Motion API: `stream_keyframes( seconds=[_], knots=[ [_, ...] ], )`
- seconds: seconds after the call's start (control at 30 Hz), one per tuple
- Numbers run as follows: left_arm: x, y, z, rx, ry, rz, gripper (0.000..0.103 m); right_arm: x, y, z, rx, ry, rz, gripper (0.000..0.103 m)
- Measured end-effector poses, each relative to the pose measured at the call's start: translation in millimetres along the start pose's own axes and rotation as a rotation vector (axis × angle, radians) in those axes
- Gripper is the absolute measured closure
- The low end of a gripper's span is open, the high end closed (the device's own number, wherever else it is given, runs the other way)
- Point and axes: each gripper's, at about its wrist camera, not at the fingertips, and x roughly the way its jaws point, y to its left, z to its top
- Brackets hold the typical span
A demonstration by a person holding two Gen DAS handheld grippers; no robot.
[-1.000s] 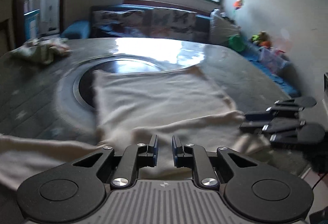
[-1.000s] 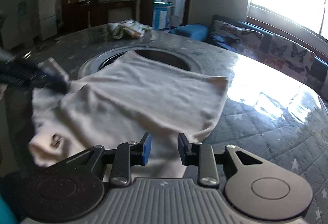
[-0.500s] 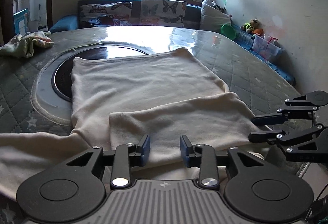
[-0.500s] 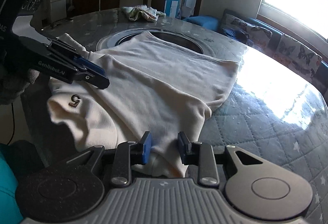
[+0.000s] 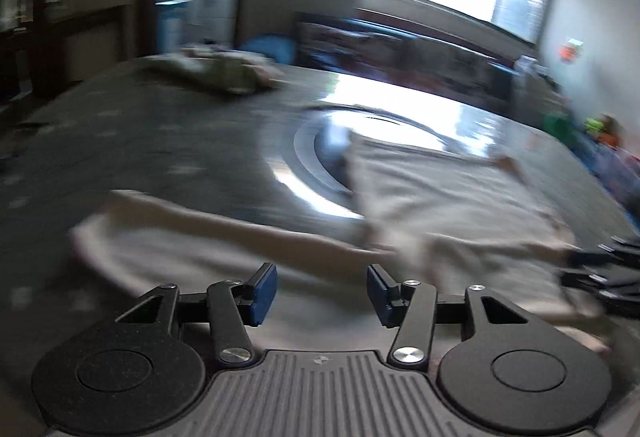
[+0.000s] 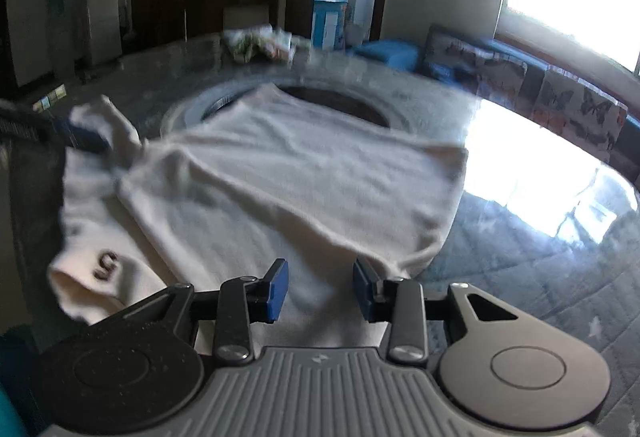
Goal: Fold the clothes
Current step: 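Grasp the shirt's side edge with the left gripper and fold it over the body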
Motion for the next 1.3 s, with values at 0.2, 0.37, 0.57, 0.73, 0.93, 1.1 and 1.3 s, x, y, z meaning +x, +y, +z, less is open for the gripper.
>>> stream_keyframes(
  seconds=[0.2,0.37,0.57,0.73,0.93,1.1,1.3],
  knots=[
    [5.2,59.8,10.1,-0.129,-0.039,0.265,0.047,-9.4,4.9,2.6,-0.005,-0.019,0.003,0.065],
    [14.3,93.7,13.1,-0.233,-0.024,0.367,0.047,-11.0,9.6,4.9,-0.005,-0.02,0.01,0.065],
    [23.0,101.7,17.0,-0.246,-0.029,0.372,0.061,-14.0,14.5,8.5,-0.01,-0.037,0.016,0.062],
    [25.2,102.6,16.7,-0.264,-0.046,0.329,0.092,-16.4,15.4,7.5,0.003,-0.047,0.013,0.06],
    [3.2,81.2,26.9,-0.281,-0.114,0.166,0.093,-23.1,14.0,5.3,0.023,-0.063,0.009,0.06],
    [-18.7,32.3,47.8,-0.221,-0.164,-0.032,0.093,-29.1,11.3,2.6,0.045,-0.084,0.008,0.06],
    [-28.0,-42.1,65.4,-0.132,-0.154,-0.28,0.093,-39.6,4.9,-3.4,0.072,-0.112,-0.004,0.06]
  ],
)
